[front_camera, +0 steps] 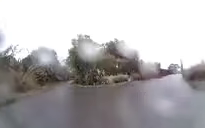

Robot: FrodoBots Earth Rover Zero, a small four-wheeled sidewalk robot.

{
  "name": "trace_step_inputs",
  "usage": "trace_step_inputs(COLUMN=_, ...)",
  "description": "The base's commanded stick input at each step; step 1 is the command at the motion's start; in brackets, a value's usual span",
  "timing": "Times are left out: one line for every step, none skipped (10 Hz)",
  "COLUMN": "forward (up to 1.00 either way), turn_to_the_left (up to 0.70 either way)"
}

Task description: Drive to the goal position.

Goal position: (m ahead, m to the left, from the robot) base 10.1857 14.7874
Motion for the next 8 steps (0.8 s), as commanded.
trace_step_inputs(forward=0.85, turn_to_the_left=0.24)
trace_step_inputs(forward=0.85, turn_to_the_left=0.34)
trace_step_inputs(forward=0.85, turn_to_the_left=0.34)
trace_step_inputs(forward=0.85, turn_to_the_left=0.34)
trace_step_inputs(forward=0.85, turn_to_the_left=0.0)
trace_step_inputs(forward=0.85, turn_to_the_left=0.0)
trace_step_inputs(forward=0.85, turn_to_the_left=0.0)
trace_step_inputs(forward=0.85, turn_to_the_left=0.0)
